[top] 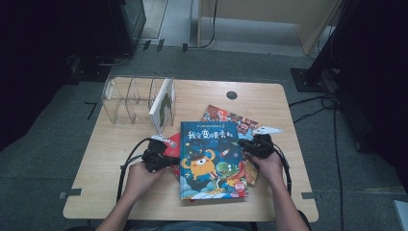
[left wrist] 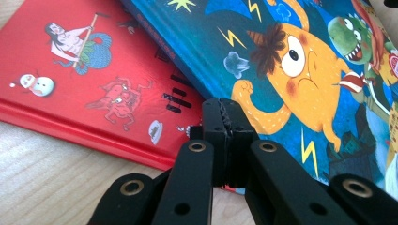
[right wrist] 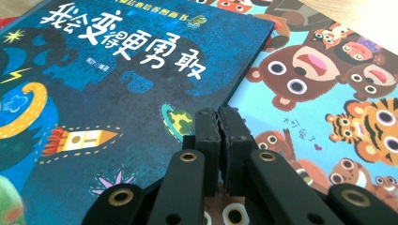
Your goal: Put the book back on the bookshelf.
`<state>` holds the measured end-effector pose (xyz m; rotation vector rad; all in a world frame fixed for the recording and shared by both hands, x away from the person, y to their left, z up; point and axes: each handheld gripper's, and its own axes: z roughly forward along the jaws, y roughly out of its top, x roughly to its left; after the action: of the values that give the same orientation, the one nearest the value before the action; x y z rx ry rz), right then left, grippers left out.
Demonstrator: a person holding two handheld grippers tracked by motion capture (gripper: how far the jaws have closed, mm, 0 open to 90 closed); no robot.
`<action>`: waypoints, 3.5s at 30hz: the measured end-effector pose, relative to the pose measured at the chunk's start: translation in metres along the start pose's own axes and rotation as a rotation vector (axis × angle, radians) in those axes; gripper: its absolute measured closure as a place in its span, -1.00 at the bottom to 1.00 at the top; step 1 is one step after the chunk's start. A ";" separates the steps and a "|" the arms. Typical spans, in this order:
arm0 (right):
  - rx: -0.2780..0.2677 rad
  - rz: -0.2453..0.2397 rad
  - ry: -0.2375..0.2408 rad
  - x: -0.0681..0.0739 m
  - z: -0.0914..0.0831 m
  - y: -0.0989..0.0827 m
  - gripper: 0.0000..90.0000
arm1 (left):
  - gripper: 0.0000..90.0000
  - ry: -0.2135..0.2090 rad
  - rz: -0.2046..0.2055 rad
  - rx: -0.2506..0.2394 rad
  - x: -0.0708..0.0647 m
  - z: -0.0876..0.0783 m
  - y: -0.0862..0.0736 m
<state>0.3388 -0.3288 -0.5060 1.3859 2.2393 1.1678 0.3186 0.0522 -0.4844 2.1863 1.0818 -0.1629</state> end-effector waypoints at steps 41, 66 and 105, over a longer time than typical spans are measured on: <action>0.022 0.029 -0.114 0.004 0.024 0.025 1.00 | 1.00 -0.011 0.049 -0.021 -0.046 0.014 -0.013; -0.024 0.040 -0.066 0.000 -0.017 0.002 1.00 | 1.00 -0.023 0.035 -0.020 -0.035 0.012 0.011; -0.036 0.069 -0.129 0.005 -0.096 -0.077 0.99 | -0.09 -0.011 0.007 -0.086 0.022 -0.014 0.028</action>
<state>0.2317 -0.3896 -0.5010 1.4904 2.0883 1.1007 0.3513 0.0642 -0.4677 2.1101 1.0561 -0.1234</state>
